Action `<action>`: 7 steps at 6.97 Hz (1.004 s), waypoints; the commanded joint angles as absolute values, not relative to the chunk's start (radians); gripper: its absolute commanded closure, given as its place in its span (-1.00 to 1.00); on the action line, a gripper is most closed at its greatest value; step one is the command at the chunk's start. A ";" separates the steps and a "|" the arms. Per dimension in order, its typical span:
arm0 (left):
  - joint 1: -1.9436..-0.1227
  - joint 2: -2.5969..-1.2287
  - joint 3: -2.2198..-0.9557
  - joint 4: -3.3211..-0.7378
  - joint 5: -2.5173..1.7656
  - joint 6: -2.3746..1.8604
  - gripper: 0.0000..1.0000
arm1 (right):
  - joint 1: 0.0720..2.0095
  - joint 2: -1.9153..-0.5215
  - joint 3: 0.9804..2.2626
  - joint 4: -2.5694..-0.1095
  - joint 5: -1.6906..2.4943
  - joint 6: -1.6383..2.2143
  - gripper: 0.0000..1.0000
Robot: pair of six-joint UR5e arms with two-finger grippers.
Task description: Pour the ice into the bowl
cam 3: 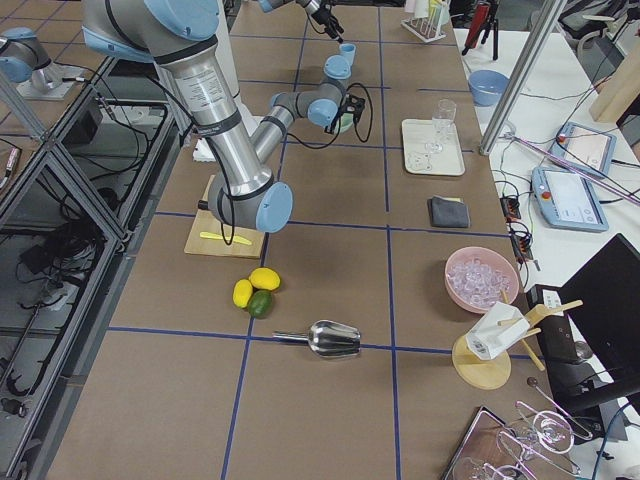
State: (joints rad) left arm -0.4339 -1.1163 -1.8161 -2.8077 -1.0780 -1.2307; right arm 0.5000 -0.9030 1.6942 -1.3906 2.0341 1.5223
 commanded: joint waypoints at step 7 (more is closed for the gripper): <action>-0.373 -1.249 -1.655 -2.819 -0.914 -1.255 -1.00 | 0.416 -0.516 1.190 -1.344 1.852 1.540 1.00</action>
State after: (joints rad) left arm -0.3759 -1.2334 -1.6717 -2.8195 -0.9256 -1.2548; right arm 0.4281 -0.5261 1.1945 -1.3466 1.8529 1.5298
